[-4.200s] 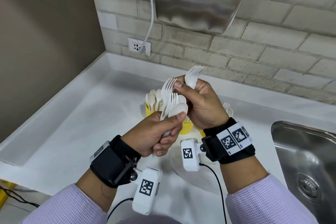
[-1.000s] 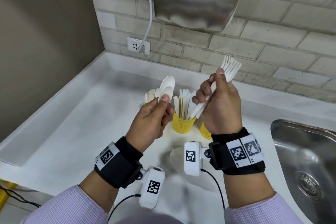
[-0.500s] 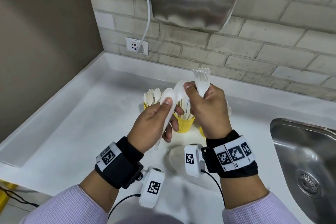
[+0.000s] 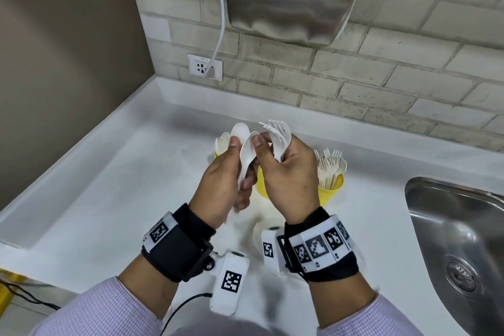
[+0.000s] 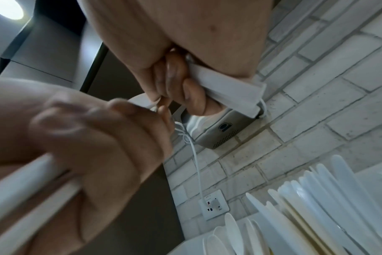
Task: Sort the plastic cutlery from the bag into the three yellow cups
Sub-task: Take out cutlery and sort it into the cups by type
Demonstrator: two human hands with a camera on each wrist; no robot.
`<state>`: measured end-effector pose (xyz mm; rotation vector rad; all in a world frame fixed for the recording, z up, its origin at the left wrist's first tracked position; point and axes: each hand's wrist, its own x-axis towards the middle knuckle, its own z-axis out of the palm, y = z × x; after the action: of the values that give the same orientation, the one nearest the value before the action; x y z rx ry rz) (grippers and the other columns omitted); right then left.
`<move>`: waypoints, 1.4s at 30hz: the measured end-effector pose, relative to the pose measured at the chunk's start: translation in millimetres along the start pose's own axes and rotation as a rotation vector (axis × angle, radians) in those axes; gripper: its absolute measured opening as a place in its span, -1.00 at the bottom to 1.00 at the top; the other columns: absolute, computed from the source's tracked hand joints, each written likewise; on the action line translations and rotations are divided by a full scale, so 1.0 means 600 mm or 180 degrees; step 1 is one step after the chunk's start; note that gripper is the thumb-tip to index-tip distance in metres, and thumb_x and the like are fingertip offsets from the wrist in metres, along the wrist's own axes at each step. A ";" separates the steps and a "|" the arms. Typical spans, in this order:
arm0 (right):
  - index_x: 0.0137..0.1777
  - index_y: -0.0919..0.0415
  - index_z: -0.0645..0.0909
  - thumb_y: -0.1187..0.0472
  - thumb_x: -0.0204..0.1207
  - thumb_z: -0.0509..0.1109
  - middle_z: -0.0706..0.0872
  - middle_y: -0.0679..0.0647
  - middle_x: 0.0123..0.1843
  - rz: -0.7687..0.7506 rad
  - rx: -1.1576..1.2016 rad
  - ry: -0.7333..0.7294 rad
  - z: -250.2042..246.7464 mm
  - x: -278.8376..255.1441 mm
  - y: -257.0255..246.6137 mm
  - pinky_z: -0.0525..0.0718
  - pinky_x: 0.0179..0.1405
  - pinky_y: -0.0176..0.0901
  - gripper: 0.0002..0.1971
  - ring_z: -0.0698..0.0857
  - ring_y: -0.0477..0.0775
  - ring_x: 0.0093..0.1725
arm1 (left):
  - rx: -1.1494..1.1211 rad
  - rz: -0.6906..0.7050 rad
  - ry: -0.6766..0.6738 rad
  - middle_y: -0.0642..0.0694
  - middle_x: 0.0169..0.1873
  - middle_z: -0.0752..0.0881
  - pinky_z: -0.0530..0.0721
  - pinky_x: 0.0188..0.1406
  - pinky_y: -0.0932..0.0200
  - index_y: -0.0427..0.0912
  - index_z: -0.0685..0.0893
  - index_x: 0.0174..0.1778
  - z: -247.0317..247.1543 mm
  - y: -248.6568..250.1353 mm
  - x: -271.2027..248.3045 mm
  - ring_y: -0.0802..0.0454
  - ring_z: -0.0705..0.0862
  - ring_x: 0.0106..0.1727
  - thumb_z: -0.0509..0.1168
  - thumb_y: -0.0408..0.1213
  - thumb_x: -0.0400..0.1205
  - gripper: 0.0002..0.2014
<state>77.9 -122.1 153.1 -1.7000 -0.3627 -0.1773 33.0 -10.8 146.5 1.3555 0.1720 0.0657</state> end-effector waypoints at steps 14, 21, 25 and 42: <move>-0.23 0.12 0.71 0.24 0.69 0.44 0.74 -0.17 -0.46 -0.0129 -0.0237 -0.0001 -0.035 0.002 0.013 0.60 -0.31 -0.33 -0.78 0.70 -0.20 -0.43 | 0.0988 0.0499 -0.0341 -0.17 -0.12 0.80 0.67 0.30 -0.25 -0.22 0.74 0.00 -0.029 -0.015 0.010 -0.17 0.76 0.01 0.26 0.03 0.71 -0.64; -0.13 0.13 0.76 -0.15 0.59 0.36 0.73 0.29 -0.32 -0.0126 -0.0560 -0.0061 -0.035 -0.005 0.042 0.68 -0.25 0.18 -0.65 0.69 0.32 -0.29 | 0.1570 0.0776 -0.0144 -0.07 -0.23 0.85 0.73 -0.05 0.16 -0.14 0.82 -0.07 -0.039 -0.024 0.018 -0.04 0.80 -0.15 0.47 -0.28 0.67 -0.96; 0.08 0.01 0.75 -0.07 0.59 0.40 0.82 -0.14 -0.19 -0.0084 -0.0331 -0.0180 -0.030 -0.004 0.040 0.75 -0.04 0.06 -0.78 0.79 -0.04 -0.15 | 0.1626 0.0844 -0.0053 -0.04 -0.26 0.84 0.80 -0.09 0.09 -0.13 0.81 -0.03 -0.051 -0.017 0.035 0.04 0.80 -0.25 0.46 -0.33 0.67 -0.97; 0.02 0.16 0.63 0.05 0.50 0.32 0.44 0.09 -0.39 0.1033 0.1357 0.0202 -0.076 0.009 0.059 0.36 -0.31 -0.04 -0.78 0.38 0.11 -0.40 | 0.2387 0.1145 0.0919 0.09 -0.25 0.80 0.77 0.02 0.23 -0.01 0.75 -0.01 -0.106 -0.019 0.174 0.24 0.79 -0.19 0.45 -0.25 0.64 -0.94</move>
<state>98.8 -170.5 129.3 -1.3047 -0.0648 0.0819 125.2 63.7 113.3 2.1128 0.2025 0.5445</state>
